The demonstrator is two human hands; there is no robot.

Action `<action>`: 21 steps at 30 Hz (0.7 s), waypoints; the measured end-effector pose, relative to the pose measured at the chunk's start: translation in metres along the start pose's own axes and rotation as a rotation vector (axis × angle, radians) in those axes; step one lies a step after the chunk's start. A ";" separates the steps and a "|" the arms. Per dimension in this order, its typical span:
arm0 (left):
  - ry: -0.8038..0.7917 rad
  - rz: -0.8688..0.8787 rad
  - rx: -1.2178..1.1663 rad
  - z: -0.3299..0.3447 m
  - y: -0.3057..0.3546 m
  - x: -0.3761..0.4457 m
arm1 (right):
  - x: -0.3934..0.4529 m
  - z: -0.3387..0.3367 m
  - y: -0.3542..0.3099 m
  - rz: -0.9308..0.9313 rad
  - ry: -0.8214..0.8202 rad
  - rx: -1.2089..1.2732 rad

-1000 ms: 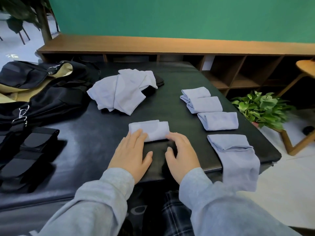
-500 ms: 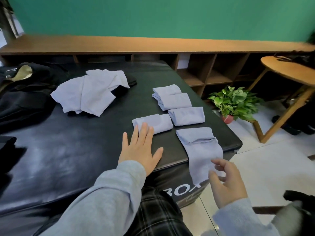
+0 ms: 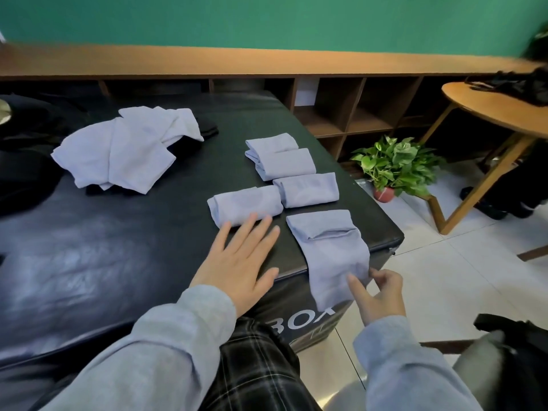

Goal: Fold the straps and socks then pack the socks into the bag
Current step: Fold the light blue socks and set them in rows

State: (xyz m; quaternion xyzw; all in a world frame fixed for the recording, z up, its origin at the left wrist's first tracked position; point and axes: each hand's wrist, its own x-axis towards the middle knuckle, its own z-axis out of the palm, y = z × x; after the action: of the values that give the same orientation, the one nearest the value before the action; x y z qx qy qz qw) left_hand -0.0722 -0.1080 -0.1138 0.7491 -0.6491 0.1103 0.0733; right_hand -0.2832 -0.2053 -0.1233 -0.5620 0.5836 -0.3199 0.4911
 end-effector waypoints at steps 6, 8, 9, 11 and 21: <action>-0.036 0.186 -0.018 0.001 0.024 0.011 | 0.000 0.001 0.009 -0.106 -0.021 -0.001; -0.043 0.221 -0.029 0.003 0.029 0.014 | 0.001 -0.001 0.009 -0.154 -0.027 0.030; -0.047 0.229 -0.044 0.006 0.030 0.015 | 0.000 -0.002 0.007 -0.168 -0.031 0.048; -0.093 0.245 -0.104 0.005 0.031 0.016 | -0.004 -0.004 0.002 -0.190 -0.050 0.079; -0.186 0.240 -0.266 0.003 0.026 0.012 | -0.016 -0.016 0.003 -0.221 -0.225 0.088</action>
State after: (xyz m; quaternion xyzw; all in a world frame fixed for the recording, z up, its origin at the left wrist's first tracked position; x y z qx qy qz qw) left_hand -0.0960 -0.1246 -0.1147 0.6571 -0.7465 -0.0381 0.0976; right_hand -0.3010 -0.1927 -0.1172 -0.6331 0.4447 -0.3324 0.5394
